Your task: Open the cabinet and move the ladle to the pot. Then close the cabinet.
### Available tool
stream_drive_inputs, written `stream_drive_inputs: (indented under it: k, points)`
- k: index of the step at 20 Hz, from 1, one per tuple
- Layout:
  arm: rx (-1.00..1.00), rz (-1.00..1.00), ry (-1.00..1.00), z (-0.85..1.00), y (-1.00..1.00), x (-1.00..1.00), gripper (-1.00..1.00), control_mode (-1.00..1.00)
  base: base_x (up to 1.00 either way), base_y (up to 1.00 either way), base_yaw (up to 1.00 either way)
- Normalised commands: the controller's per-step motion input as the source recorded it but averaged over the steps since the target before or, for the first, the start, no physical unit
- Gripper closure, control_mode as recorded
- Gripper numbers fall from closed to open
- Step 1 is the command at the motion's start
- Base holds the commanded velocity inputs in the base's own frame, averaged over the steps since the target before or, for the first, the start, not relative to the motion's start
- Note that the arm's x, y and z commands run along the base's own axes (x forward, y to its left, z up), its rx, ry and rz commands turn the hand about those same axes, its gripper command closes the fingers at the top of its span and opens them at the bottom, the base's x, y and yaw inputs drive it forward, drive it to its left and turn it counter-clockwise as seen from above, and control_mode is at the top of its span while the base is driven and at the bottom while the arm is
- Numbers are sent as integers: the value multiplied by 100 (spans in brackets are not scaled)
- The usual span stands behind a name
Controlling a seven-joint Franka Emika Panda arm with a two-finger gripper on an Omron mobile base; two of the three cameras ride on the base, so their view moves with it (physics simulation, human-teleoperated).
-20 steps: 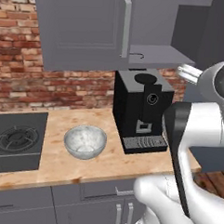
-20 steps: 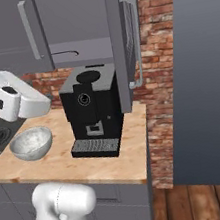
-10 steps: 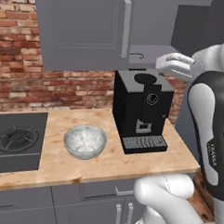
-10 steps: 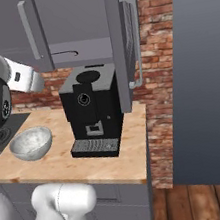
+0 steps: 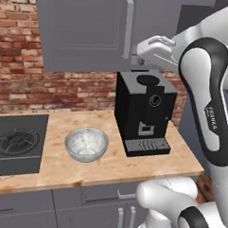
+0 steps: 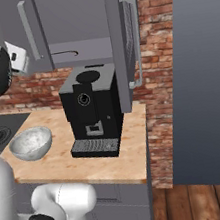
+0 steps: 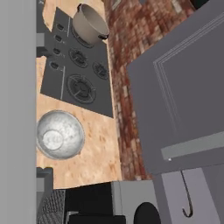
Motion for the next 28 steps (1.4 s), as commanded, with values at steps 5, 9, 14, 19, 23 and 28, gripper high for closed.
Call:
stream_drive_inputs:
  k: [5, 9, 14, 19, 23, 28]
  points:
    - [-3, 0, -8, 3, 5, 31, -100, -100, 0, 0, 0]
    - [-9, 0, -12, 4, 0, 48, -100, -100, 0, 0, 0]
    - [-11, 0, -8, 0, 0, 54, -100, -100, 0, 0, 0]
    - [-12, 0, -6, 5, 0, 33, -100, -100, 0, 0, 0]
    - [-9, 0, -1, 4, 0, 35, -100, -100, 0, 0, 0]
    - [-5, -1, 0, 0, 0, 39, -100, -100, 0, 0, 0]
